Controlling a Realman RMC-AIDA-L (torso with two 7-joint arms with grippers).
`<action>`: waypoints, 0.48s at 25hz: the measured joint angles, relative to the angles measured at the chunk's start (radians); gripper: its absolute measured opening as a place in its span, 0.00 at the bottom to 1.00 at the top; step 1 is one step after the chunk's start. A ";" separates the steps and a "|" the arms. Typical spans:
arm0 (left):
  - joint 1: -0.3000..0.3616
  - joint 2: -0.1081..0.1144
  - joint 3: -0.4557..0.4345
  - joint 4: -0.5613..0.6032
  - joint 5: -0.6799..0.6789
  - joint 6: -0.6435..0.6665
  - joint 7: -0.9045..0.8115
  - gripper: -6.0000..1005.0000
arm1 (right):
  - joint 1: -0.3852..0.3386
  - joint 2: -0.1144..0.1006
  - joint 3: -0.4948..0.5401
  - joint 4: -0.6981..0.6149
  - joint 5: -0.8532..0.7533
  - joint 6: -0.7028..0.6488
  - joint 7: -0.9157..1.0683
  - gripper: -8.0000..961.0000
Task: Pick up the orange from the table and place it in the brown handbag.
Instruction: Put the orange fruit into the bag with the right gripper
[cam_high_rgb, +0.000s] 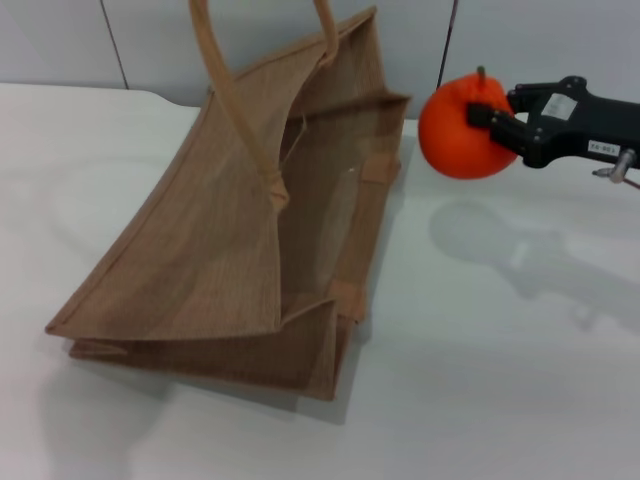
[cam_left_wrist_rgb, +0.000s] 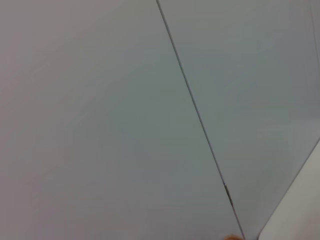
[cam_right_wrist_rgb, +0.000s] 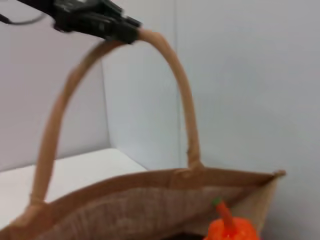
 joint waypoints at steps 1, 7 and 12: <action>-0.002 0.000 0.000 -0.004 0.000 0.004 0.000 0.13 | -0.001 0.001 -0.004 0.002 0.005 0.007 0.000 0.21; -0.015 0.000 0.000 -0.008 -0.003 0.010 0.001 0.13 | 0.014 0.008 -0.036 0.053 0.010 0.009 -0.009 0.17; -0.025 -0.003 0.003 -0.003 -0.009 0.010 -0.002 0.13 | 0.048 0.008 -0.038 0.111 0.010 0.001 -0.056 0.14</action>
